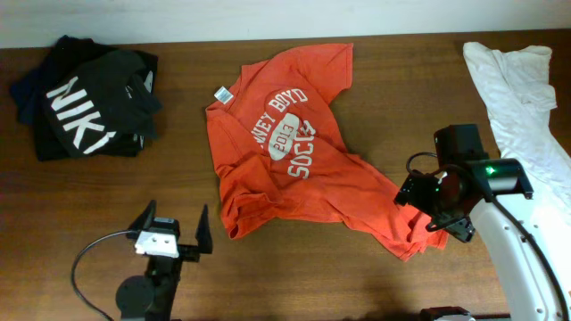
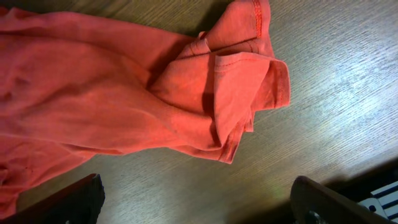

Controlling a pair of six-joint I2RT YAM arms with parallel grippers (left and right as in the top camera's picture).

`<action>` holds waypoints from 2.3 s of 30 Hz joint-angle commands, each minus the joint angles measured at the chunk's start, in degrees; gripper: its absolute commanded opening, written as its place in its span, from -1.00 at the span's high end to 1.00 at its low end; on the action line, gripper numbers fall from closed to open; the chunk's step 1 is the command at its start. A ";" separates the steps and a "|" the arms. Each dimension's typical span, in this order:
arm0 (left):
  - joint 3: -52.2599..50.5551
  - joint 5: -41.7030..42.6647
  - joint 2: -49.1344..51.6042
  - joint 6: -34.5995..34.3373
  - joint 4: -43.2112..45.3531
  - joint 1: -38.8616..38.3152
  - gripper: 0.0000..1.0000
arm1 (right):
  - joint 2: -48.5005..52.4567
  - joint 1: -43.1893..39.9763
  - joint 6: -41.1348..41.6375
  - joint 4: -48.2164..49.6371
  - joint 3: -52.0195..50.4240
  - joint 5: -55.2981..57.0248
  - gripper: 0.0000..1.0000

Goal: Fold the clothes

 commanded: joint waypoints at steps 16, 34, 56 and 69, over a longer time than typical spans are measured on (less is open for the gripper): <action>59.10 12.20 53.22 7.72 -41.40 -3.08 -0.98 | -0.39 -0.37 -0.11 0.42 -0.37 -0.46 -0.97; 64.48 -10.67 96.76 -21.14 -33.75 -32.22 -0.98 | -0.39 -0.37 -0.11 0.42 -0.37 -0.46 -0.97; 66.95 -18.47 104.85 -21.20 -38.25 -32.65 0.27 | -0.39 -0.37 -0.11 0.42 -0.37 -0.46 -0.97; 70.14 -29.33 85.31 -32.41 -62.03 -25.03 0.99 | -0.39 -0.37 -0.11 0.42 -0.37 -0.46 -0.97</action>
